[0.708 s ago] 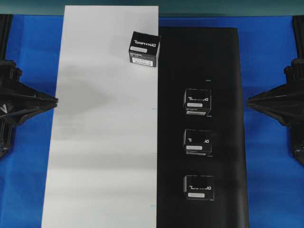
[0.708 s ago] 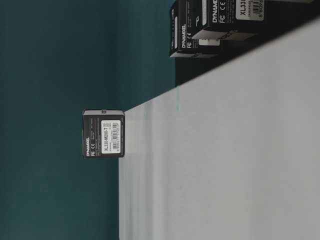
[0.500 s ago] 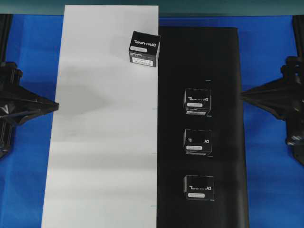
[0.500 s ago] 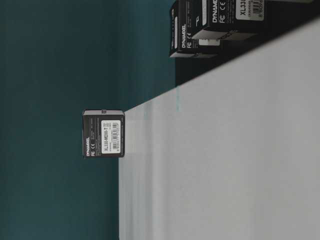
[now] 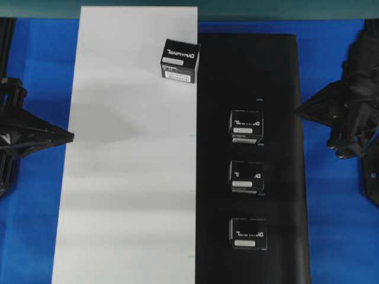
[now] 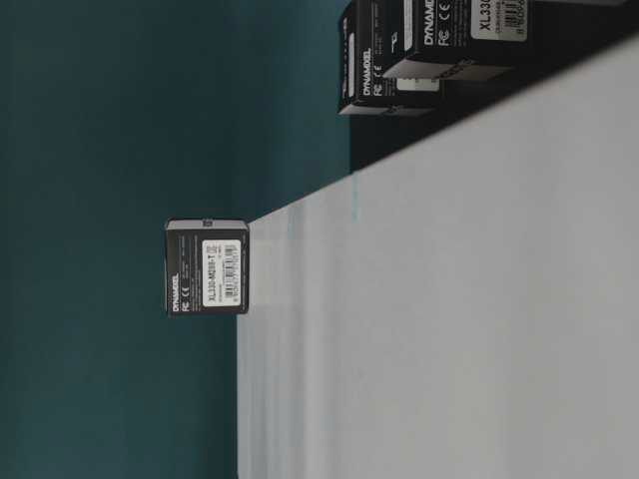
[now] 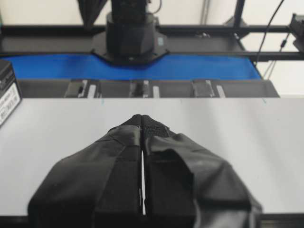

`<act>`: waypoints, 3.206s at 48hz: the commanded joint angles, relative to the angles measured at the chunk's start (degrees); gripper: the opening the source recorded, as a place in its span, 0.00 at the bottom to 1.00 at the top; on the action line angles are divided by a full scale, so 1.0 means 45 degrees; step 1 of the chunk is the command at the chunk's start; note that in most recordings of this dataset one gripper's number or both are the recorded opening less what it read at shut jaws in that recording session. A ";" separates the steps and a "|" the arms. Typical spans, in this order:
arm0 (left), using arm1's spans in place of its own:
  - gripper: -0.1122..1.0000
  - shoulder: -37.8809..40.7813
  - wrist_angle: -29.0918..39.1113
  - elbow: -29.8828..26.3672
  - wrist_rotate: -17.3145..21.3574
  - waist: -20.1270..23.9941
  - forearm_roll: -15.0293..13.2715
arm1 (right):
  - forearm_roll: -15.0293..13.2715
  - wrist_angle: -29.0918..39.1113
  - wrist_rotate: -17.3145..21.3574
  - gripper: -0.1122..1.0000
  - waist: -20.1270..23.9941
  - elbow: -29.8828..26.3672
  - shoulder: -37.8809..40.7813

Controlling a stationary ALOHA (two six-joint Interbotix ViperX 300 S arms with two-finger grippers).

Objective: Place the box from the black base onto the white base.
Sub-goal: 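Move the right gripper from rest toward the top box on the black base, then lower the right gripper over the top black-and-white box and close on it, then lift the box and carry it left onto the white base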

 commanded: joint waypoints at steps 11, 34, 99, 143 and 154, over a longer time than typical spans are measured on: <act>0.07 -0.0020 0.0039 -0.0371 -0.0039 0.0000 0.0020 | -0.0059 0.1133 -0.2090 0.52 -0.0527 -0.0801 0.2188; 0.07 -0.0059 0.0059 -0.0352 -0.0430 0.0000 0.0020 | 0.1113 -0.0410 -0.4473 1.00 -0.0098 -0.1152 0.4902; 0.07 -0.0117 0.0215 -0.0371 -0.0469 0.0000 0.0020 | 0.3066 0.0020 -0.5078 0.60 0.0098 -0.3223 0.3945; 0.07 -0.0234 0.0215 -0.0391 -0.0469 -0.0195 0.0039 | 0.3066 0.1230 -0.4453 0.60 0.1289 -0.9473 0.9492; 0.07 -0.0234 0.0215 -0.0371 -0.0469 -0.0215 0.0039 | 0.2930 0.1172 -0.4473 0.60 0.1211 -0.9414 0.9590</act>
